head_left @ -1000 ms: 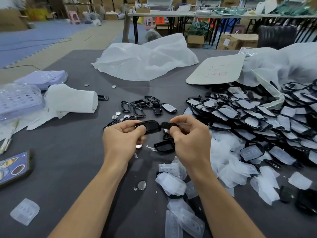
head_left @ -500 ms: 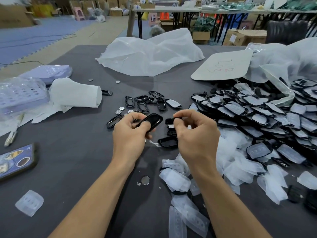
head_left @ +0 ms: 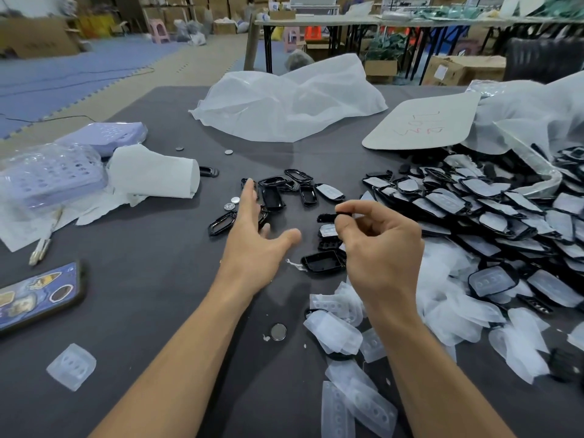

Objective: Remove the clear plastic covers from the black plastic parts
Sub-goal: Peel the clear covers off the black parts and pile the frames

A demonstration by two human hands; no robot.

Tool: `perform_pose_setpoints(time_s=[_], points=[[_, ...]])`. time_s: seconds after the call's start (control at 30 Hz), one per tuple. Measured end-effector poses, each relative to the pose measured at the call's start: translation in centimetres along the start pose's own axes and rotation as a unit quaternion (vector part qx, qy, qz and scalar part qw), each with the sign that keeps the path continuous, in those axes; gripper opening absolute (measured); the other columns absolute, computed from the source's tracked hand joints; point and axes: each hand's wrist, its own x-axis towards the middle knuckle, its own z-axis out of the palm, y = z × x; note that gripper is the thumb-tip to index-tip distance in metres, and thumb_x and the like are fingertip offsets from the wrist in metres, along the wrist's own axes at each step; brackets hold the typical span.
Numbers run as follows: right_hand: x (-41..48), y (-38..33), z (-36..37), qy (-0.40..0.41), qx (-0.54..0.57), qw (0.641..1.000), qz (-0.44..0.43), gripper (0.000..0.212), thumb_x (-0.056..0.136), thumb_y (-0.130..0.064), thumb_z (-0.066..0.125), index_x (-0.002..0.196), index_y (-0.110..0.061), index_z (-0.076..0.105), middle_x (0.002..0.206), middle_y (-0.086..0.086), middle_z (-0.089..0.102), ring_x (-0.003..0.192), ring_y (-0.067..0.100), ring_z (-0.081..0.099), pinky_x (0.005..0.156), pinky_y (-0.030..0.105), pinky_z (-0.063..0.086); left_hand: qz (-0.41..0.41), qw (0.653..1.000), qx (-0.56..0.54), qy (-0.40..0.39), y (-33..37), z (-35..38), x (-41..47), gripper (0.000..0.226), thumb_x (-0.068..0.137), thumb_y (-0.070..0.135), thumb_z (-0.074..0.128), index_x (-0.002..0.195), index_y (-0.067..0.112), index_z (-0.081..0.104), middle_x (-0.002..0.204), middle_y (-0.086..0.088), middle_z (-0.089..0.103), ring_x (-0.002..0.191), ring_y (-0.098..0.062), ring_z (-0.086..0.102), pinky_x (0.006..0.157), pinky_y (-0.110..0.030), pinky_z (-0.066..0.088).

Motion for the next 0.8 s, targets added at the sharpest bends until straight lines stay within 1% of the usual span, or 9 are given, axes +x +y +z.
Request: perform_pose_setpoints(time_s=[0.07, 0.1, 0.13, 0.23, 0.33, 0.43, 0.6, 0.7, 0.8], points=[[-0.2, -0.1, 0.1, -0.009, 0.005, 1.0, -0.006, 0.021, 0.086, -0.01, 0.075, 0.08, -0.03, 0.077, 0.067, -0.014, 0.071, 0.057, 0.003, 0.059, 0.055, 0.016, 0.047, 0.022, 0.996, 0.086, 0.016, 0.1, -0.8, 0.2, 0.102, 0.079, 0.012, 0.069, 0.158, 0.052, 0.019, 0.155, 0.032, 0.034, 0.102, 0.035, 0.045, 0.09, 0.002, 0.04], [-0.2, -0.2, 0.1, -0.014, 0.008, 1.0, -0.009, 0.019, 0.085, -0.011, 0.076, 0.08, -0.03, 0.076, 0.07, -0.013, 0.072, 0.06, 0.005, 0.063, 0.057, 0.017, 0.049, 0.034, 0.988, 0.14, 0.051, 0.2, -1.4, 0.3, 0.097, 0.081, 0.008, 0.065, 0.157, 0.051, 0.023, 0.154, 0.029, 0.041, 0.105, 0.028, 0.049, 0.087, 0.005, 0.035], [-0.2, -0.2, 0.1, -0.022, 0.011, 1.0, -0.011, 0.016, 0.085, -0.014, 0.077, 0.078, -0.029, 0.076, 0.071, -0.012, 0.073, 0.062, 0.008, 0.066, 0.058, 0.018, 0.052, 0.04, 0.976, 0.192, 0.092, 0.1, -2.0, 0.5, 0.092, 0.083, 0.005, 0.062, 0.157, 0.047, 0.028, 0.152, 0.024, 0.048, 0.115, 0.018, 0.051, 0.093, 0.002, 0.033], [-0.2, -0.2, 0.3, -0.037, 0.007, 0.999, -0.012, 0.017, 0.084, -0.013, 0.08, 0.074, -0.025, 0.074, 0.068, -0.012, 0.072, 0.06, 0.007, 0.065, 0.059, 0.017, 0.052, 0.014, 0.932, 0.338, 0.127, -0.5, -3.2, 1.2, 0.067, 0.09, 0.012, 0.064, 0.153, 0.029, 0.046, 0.146, 0.004, 0.059, 0.135, -0.02, 0.048, 0.111, -0.032, 0.038], [-0.3, 0.0, 0.4, -0.04, 0.011, 0.999, 0.009, 0.022, 0.083, -0.006, 0.076, 0.082, -0.028, 0.075, 0.062, -0.013, 0.069, 0.054, 0.001, 0.058, 0.055, 0.012, 0.046, 0.043, 0.905, 0.409, 0.114, -0.6, -2.9, 1.3, 0.027, 0.091, 0.019, 0.068, 0.114, 0.027, 0.078, 0.124, 0.002, 0.074, 0.122, -0.026, 0.059, 0.107, -0.04, 0.044], [-0.2, 0.1, 0.4, -0.055, 0.007, 0.998, 0.039, 0.03, 0.086, -0.008, 0.074, 0.102, -0.033, 0.075, 0.064, -0.012, 0.071, 0.056, 0.002, 0.06, 0.059, 0.01, 0.047, 0.04, 0.924, 0.346, 0.161, -0.3, -2.9, 0.9, 0.028, 0.085, 0.009, 0.068, 0.101, 0.028, 0.082, 0.104, 0.006, 0.08, 0.108, -0.021, 0.069, 0.105, -0.04, 0.048], [0.3, 0.1, 0.4, -0.093, 0.089, 0.986, 0.11, 0.025, 0.094, -0.002, 0.068, 0.09, -0.024, 0.079, 0.079, -0.001, 0.079, 0.067, 0.013, 0.071, 0.061, 0.019, 0.053, 0.01, 0.963, 0.149, 0.226, 0.8, -2.8, 0.5, 0.048, 0.082, 0.015, 0.075, 0.126, 0.036, 0.071, 0.075, 0.031, 0.072, 0.087, 0.004, 0.071, 0.092, -0.02, 0.051], [0.6, -0.1, 0.5, -0.112, 0.158, 0.969, 0.151, 0.03, 0.099, 0.004, 0.058, 0.094, -0.018, 0.078, 0.084, 0.003, 0.079, 0.066, 0.016, 0.073, 0.057, 0.02, 0.053, -0.018, 0.985, -0.055, 0.165, 1.3, -1.6, 0.1, 0.063, 0.086, 0.006, 0.073, 0.142, 0.028, 0.057, 0.086, 0.014, 0.08, 0.09, -0.003, 0.074, 0.081, -0.018, 0.055], [0.5, 0.0, 0.5, -0.127, 0.188, 0.96, 0.167, 0.028, 0.101, 0.004, 0.055, 0.098, -0.014, 0.076, 0.085, 0.005, 0.08, 0.069, 0.018, 0.074, 0.059, 0.022, 0.056, -0.064, 0.977, -0.183, 0.094, 1.8, -0.2, -0.5, 0.054, 0.091, -0.002, 0.065, 0.138, 0.023, 0.057, 0.087, -0.003, 0.081, 0.075, -0.012, 0.072, 0.067, -0.023, 0.058]])
